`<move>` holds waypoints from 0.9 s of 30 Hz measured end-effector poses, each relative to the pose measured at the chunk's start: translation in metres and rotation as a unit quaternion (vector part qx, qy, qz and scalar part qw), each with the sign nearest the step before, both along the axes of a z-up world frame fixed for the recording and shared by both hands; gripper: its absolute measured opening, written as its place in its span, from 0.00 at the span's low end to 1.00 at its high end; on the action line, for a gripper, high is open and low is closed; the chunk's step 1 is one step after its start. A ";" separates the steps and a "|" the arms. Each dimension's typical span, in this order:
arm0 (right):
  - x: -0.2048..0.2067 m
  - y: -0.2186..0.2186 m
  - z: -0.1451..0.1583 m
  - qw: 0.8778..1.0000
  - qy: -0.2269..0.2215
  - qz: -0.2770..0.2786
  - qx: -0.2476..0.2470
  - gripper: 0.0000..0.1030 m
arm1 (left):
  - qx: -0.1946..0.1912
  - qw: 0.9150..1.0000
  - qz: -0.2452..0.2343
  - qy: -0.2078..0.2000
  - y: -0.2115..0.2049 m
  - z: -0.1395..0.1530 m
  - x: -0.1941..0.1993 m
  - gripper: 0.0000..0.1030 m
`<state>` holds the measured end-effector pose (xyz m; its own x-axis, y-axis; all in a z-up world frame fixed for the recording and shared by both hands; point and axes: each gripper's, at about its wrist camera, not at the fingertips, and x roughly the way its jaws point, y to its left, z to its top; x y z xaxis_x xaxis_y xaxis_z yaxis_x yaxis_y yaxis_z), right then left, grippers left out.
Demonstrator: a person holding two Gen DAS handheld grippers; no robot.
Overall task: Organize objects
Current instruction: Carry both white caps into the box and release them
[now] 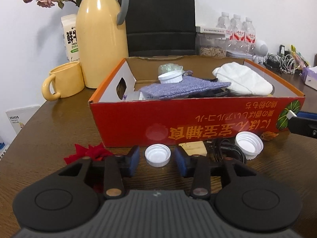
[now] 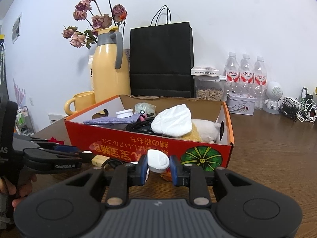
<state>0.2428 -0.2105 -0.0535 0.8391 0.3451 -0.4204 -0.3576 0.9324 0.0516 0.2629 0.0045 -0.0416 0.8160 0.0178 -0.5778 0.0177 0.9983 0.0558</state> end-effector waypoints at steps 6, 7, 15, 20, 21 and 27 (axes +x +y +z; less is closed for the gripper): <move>0.000 0.001 -0.001 1.000 0.002 -0.001 -0.002 0.22 | -0.013 1.000 -0.010 0.008 0.002 -0.002 0.001 0.28; 0.000 0.001 -0.001 1.000 0.002 -0.001 -0.002 0.22 | -0.015 1.000 -0.009 0.004 0.002 -0.001 0.000 0.28; -0.002 0.000 0.001 1.000 -0.006 -0.003 0.001 0.22 | -0.022 0.999 -0.017 -0.044 0.000 0.014 -0.024 0.28; -0.008 0.001 0.005 1.000 -0.025 -0.008 -0.001 0.22 | -0.026 0.997 -0.018 -0.075 -0.005 0.028 -0.039 0.28; -0.009 0.002 0.007 0.999 -0.031 -0.010 -0.002 0.22 | -0.032 0.996 -0.020 -0.080 -0.006 0.032 -0.040 0.29; -0.009 0.010 0.023 0.999 -0.050 -0.005 -0.003 0.22 | -0.049 0.992 -0.030 -0.110 -0.009 0.063 -0.036 0.29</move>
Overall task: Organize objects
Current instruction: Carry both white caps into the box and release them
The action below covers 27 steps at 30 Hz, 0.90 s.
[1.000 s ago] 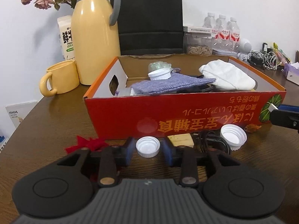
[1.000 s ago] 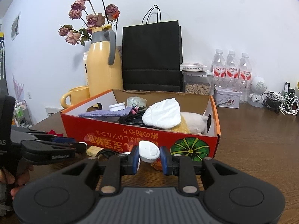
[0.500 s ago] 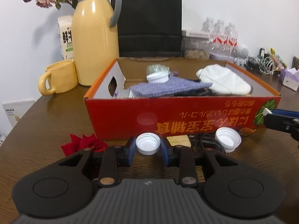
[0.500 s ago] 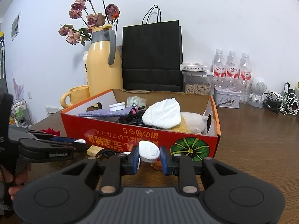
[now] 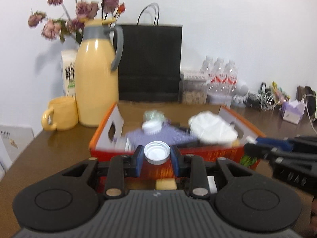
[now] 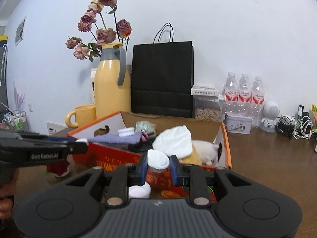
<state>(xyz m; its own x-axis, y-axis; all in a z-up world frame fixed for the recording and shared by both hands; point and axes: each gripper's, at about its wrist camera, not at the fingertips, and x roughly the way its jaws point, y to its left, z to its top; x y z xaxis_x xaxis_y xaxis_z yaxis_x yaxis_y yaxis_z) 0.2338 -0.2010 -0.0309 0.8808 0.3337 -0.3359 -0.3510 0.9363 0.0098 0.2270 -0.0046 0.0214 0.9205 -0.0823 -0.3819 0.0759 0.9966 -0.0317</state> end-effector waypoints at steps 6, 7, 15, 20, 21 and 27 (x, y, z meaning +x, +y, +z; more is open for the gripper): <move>0.017 0.013 0.025 1.000 -0.017 0.000 0.009 0.22 | 0.006 0.999 -0.001 -0.035 -0.010 0.033 0.027 0.29; 0.021 0.015 0.029 1.000 -0.021 -0.002 0.011 0.22 | 0.002 0.999 0.001 -0.038 -0.010 0.037 0.033 0.29; 0.075 0.030 0.036 0.999 -0.011 -0.026 0.029 0.22 | -0.030 0.999 0.033 -0.025 -0.008 0.031 0.087 0.29; 0.096 0.033 0.017 0.999 0.004 -0.033 0.019 0.22 | -0.024 0.999 0.033 -0.001 -0.005 0.013 0.106 0.29; 0.097 0.033 0.013 0.999 0.006 -0.034 0.017 0.22 | -0.022 0.999 0.034 0.003 -0.005 0.010 0.108 0.29; 0.099 0.029 0.005 0.999 0.013 -0.041 0.011 0.24 | -0.015 0.999 0.037 0.004 -0.003 0.004 0.107 0.35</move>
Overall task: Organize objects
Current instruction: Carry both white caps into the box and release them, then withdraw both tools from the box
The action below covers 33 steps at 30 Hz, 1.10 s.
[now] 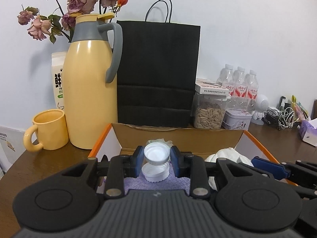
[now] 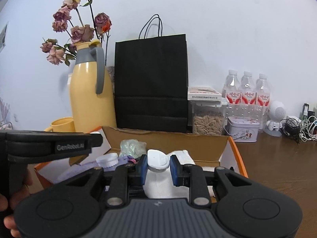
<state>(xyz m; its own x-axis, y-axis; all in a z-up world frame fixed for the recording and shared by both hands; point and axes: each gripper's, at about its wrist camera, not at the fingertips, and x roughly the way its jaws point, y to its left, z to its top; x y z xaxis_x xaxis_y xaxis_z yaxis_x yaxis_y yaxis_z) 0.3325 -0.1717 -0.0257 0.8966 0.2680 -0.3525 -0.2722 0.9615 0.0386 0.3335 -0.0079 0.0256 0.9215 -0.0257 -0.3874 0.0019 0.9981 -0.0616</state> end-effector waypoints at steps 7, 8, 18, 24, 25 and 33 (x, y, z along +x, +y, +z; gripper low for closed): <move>-0.007 -0.010 0.000 1.000 -0.008 -0.015 0.004 1.00 | 0.040 0.998 0.051 -0.017 -0.009 -0.001 -0.004 1.00; -0.009 -0.011 0.000 1.000 -0.012 -0.014 0.004 1.00 | 0.037 0.998 0.047 -0.014 -0.009 -0.001 -0.003 1.00; -0.015 -0.009 0.002 1.000 -0.012 -0.006 -0.003 1.00 | 0.029 0.998 0.045 -0.015 -0.009 0.001 -0.007 1.00; -0.026 -0.015 0.007 1.000 -0.025 -0.005 -0.003 1.00 | 0.031 0.999 0.029 -0.020 -0.013 0.008 -0.019 1.00; -0.029 -0.016 0.009 1.000 -0.028 -0.006 -0.003 1.00 | 0.031 0.999 0.027 -0.023 -0.014 0.010 -0.024 1.00; -0.068 -0.032 0.019 0.999 -0.052 0.004 -0.009 1.00 | 0.019 0.997 0.015 -0.067 -0.009 0.021 -0.072 1.00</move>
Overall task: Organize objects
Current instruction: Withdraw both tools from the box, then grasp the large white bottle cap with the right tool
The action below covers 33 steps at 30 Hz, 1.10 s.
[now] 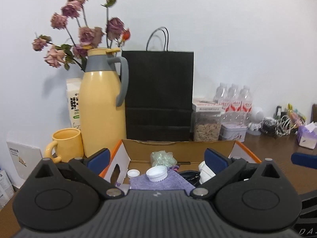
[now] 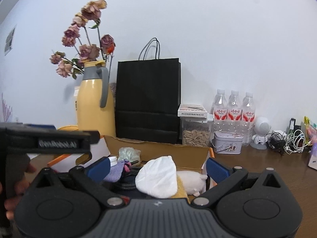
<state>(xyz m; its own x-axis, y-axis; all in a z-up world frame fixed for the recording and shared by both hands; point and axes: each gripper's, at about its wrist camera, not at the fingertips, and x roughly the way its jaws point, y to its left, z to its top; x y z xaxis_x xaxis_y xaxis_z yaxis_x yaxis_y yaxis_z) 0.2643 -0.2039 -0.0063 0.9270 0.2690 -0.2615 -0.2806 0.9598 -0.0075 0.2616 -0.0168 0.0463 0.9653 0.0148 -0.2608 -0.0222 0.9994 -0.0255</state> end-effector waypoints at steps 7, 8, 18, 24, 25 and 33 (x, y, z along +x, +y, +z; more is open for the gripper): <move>-0.027 -0.008 -0.023 0.999 0.033 0.013 -0.029 1.00 | 0.002 0.999 -0.020 0.029 0.006 -0.020 -0.027 1.00; -0.029 -0.008 -0.027 0.999 0.039 0.014 -0.034 1.00 | 0.003 0.999 -0.022 0.036 0.007 -0.024 -0.030 1.00; -0.036 -0.013 -0.047 0.995 0.093 0.026 -0.036 1.00 | 0.014 0.994 -0.035 0.105 0.010 -0.057 -0.041 1.00; -0.029 -0.010 -0.053 0.993 0.108 0.026 -0.045 1.00 | 0.010 0.993 -0.031 0.117 0.013 -0.061 -0.038 1.00; -0.028 -0.009 -0.054 0.992 0.111 0.025 -0.046 1.00 | 0.010 0.993 -0.031 0.117 0.013 -0.061 -0.038 1.00; -0.021 0.006 -0.060 0.989 0.123 0.050 -0.058 0.83 | 0.006 0.993 -0.024 0.119 0.016 -0.059 -0.038 1.00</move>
<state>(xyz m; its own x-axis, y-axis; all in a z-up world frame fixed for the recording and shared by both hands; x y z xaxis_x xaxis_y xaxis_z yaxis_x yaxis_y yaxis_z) 0.2437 -0.1981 -0.0665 0.8016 0.3101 -0.5112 -0.3803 0.9242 -0.0358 0.2240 -0.0005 -0.0126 0.8765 -0.0257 -0.4808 0.0222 0.9997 -0.0130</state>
